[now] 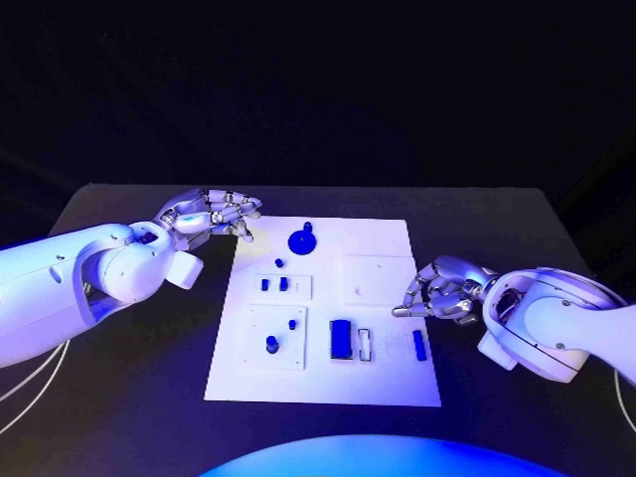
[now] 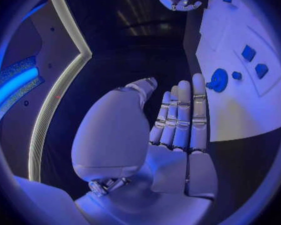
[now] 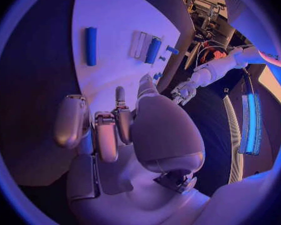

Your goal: Assemble the parts on the task board

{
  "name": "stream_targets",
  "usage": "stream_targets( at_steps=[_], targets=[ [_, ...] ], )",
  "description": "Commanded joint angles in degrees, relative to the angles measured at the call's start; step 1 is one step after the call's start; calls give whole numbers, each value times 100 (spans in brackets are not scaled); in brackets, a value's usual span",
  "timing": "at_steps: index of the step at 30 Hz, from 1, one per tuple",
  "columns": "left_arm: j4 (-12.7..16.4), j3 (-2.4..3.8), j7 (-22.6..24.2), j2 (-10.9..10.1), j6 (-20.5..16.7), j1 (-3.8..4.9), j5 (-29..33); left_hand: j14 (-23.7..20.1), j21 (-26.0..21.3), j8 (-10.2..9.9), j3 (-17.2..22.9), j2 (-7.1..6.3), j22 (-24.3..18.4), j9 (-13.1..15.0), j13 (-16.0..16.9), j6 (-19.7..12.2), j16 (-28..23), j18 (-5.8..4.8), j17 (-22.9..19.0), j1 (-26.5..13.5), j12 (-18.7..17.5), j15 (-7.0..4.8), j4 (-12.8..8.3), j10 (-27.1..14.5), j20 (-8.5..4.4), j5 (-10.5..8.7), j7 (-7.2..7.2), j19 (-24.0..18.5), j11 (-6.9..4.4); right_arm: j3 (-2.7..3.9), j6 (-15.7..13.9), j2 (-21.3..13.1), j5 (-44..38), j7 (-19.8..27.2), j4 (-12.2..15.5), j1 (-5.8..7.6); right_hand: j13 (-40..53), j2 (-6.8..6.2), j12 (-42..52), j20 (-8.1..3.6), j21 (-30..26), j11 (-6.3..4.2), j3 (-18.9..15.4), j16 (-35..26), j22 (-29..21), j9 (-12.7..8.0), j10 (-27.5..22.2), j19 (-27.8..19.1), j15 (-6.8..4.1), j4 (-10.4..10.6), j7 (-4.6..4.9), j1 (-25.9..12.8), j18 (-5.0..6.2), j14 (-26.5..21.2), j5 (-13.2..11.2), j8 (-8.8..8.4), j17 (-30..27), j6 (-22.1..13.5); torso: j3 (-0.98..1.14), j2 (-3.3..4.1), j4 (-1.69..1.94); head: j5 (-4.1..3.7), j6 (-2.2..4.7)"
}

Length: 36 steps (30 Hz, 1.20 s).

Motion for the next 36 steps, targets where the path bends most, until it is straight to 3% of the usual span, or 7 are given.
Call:
stream_targets(
  at_steps=[1, 14, 24, 36],
  targets=[
    [51, 4, 70, 2, 32, 3, 19, -3, -19, 37, -7, 6, -4, -5, -8, -41, 16, 79, -5, 53, 20, 14, 30, -41, -3, 8, 142, 35, 0, -6, 199, -172, -710, 64, 70, 4, 224, -3, -38, 34, 37, 33, -25, -12, 976, -2, -15, 47, 28, -26, -2, 97, -42, 490, -4, -17, 935, 20, 1, 1, -5, -32, 18],
    [119, 4, 89, -16, 9, 3, 19, -3, -19, 37, -7, 6, -4, -5, -8, -41, 16, 79, -5, 53, 20, 14, 30, -41, -3, 8, 142, 35, 0, -32, 671, -578, -1389, -305, 216, -83, 210, -48, -56, 29, 131, 5, -107, 0, 999, 32, -13, 68, 11, 71, -39, 107, -56, 496, -6, 28, 971, 174, 1, 4, -4, -132, 5],
    [148, 4, 84, -25, 6, 4, 19, -3, -19, 37, -7, 6, -4, -5, -8, -41, 16, 79, -5, 53, 20, 14, 30, -41, -3, 8, 142, 35, 0, -56, 683, -376, -1456, -418, 113, -349, 195, -32, -75, 15, 51, -21, -163, -13, 981, 59, -16, 50, -10, 107, -73, 36, -42, 489, -5, 62, 940, 272, 10, 7, 10, -168, -3],
    [163, 5, 89, -34, 1, 3, 5, 0, -30, 49, -21, 1, -13, -8, -9, -41, 20, 79, -6, 52, 30, 13, 49, -39, -2, 7, 140, 44, -2, -78, 836, -117, -1450, -457, 1, -478, 160, 6, -115, -6, -6, -60, -185, -21, 968, 94, -31, 35, -40, 105, -119, 36, -32, 485, -1, 121, 925, 389, 7, 10, 2, -160, -28]
  ],
)
